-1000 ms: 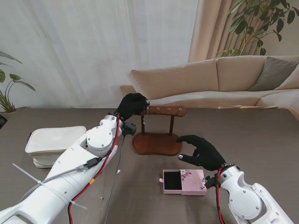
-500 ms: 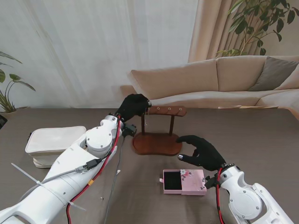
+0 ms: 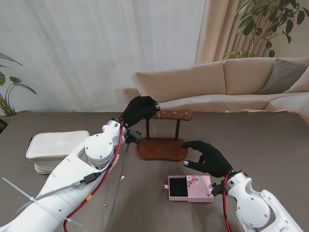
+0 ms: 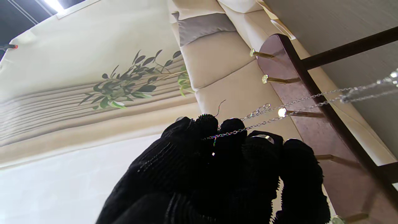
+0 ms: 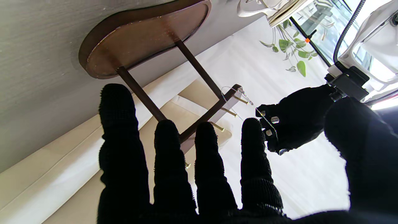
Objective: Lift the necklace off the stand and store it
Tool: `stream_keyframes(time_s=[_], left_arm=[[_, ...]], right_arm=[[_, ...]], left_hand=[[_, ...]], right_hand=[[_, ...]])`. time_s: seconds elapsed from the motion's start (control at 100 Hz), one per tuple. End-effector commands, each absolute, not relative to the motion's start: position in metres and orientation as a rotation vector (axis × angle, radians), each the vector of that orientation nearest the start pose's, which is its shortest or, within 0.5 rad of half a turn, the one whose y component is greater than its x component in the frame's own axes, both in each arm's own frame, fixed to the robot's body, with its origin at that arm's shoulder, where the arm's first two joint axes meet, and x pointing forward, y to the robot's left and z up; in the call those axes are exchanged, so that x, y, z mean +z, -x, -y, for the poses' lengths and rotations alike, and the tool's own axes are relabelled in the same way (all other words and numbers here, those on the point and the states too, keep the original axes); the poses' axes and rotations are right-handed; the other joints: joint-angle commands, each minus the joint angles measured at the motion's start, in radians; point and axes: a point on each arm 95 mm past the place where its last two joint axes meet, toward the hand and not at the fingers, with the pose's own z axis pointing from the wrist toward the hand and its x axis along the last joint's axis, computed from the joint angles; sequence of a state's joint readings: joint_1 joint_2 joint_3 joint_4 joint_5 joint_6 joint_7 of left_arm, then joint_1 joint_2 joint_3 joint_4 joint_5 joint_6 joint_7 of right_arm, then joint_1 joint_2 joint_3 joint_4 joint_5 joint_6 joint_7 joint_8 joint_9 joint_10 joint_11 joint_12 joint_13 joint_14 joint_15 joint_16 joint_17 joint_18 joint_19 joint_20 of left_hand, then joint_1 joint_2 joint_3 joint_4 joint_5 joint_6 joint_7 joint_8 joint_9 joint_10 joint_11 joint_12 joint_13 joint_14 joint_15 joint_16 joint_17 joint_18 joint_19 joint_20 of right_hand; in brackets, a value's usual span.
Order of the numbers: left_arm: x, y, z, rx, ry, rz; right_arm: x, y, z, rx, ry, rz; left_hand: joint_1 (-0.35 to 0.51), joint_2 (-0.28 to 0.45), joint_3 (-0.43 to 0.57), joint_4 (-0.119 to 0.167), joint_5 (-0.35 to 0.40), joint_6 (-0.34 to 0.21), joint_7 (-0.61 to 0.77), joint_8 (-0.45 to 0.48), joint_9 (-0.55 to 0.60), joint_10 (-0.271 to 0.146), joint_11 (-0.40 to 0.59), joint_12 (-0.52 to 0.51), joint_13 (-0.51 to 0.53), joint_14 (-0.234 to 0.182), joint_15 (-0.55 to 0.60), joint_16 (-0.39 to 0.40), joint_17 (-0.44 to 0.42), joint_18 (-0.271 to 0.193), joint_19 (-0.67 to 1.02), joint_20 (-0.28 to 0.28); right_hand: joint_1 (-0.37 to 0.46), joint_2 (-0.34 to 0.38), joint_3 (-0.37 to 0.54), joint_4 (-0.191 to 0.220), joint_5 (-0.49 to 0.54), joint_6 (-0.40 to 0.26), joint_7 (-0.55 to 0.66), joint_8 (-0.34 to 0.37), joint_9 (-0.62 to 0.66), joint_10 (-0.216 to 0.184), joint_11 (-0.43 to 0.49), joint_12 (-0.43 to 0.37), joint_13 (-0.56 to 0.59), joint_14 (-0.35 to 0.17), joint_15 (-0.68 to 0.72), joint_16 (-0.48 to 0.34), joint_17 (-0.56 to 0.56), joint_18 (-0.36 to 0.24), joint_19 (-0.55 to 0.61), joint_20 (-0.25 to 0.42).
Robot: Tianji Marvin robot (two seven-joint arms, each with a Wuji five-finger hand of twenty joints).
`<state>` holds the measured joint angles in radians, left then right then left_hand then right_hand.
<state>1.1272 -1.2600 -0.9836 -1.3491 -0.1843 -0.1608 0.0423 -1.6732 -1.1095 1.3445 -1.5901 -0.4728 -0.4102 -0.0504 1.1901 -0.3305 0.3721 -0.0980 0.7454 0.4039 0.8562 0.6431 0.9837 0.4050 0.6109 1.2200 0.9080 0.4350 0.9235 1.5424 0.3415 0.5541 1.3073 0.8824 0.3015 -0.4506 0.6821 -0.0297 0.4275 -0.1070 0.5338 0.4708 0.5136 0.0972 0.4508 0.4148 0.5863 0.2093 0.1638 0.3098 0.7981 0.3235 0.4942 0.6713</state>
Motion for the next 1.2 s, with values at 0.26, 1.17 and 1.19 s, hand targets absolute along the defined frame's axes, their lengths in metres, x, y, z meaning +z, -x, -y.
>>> stream_keyframes(time_s=[0.26, 1.17, 1.19], left_arm=[[-0.24, -0.477, 0.087, -2.518, 1.911, -0.825], [-0.277, -0.383, 0.062, -2.531, 1.787, -0.796], [-0.277, -0.383, 0.061, -2.532, 1.786, -0.789]], right_arm=[[-0.325, -0.369, 0.015, -2.498, 1.763, 1.495], [-0.336, -0.363, 0.017, -2.413, 1.788, 1.599], [-0.336, -0.362, 0.017, -2.411, 1.785, 1.608]], left_hand=[[0.021, -0.022, 0.059, 0.001, 0.026, -0.037, 0.024, 0.004, 0.032, -0.013, 0.003, 0.016, 0.033, -0.02, 0.008, 0.028, 0.013, -0.062, 0.051, -0.008], [0.008, -0.028, 0.068, -0.001, 0.038, -0.048, 0.018, 0.003, 0.048, -0.027, 0.006, 0.001, 0.053, -0.042, 0.025, 0.028, 0.047, -0.065, 0.069, -0.021], [0.008, -0.029, 0.068, -0.001, 0.038, -0.046, 0.016, 0.002, 0.049, -0.025, 0.005, 0.0, 0.053, -0.041, 0.025, 0.028, 0.046, -0.064, 0.068, -0.021]], right_hand=[[0.023, 0.039, -0.049, 0.012, 0.018, -0.012, -0.013, -0.029, 0.013, -0.005, -0.015, -0.013, 0.016, -0.004, -0.008, -0.002, -0.589, 0.011, -0.027, 0.037], [0.012, 0.023, -0.047, 0.011, 0.002, -0.011, -0.013, -0.026, -0.011, -0.005, -0.015, -0.012, -0.002, -0.013, -0.011, -0.003, -0.6, 0.002, -0.03, 0.039], [0.01, 0.021, -0.046, 0.011, 0.001, -0.009, -0.013, -0.026, -0.013, -0.004, -0.014, -0.011, -0.003, -0.014, -0.012, -0.003, -0.601, 0.002, -0.03, 0.039]])
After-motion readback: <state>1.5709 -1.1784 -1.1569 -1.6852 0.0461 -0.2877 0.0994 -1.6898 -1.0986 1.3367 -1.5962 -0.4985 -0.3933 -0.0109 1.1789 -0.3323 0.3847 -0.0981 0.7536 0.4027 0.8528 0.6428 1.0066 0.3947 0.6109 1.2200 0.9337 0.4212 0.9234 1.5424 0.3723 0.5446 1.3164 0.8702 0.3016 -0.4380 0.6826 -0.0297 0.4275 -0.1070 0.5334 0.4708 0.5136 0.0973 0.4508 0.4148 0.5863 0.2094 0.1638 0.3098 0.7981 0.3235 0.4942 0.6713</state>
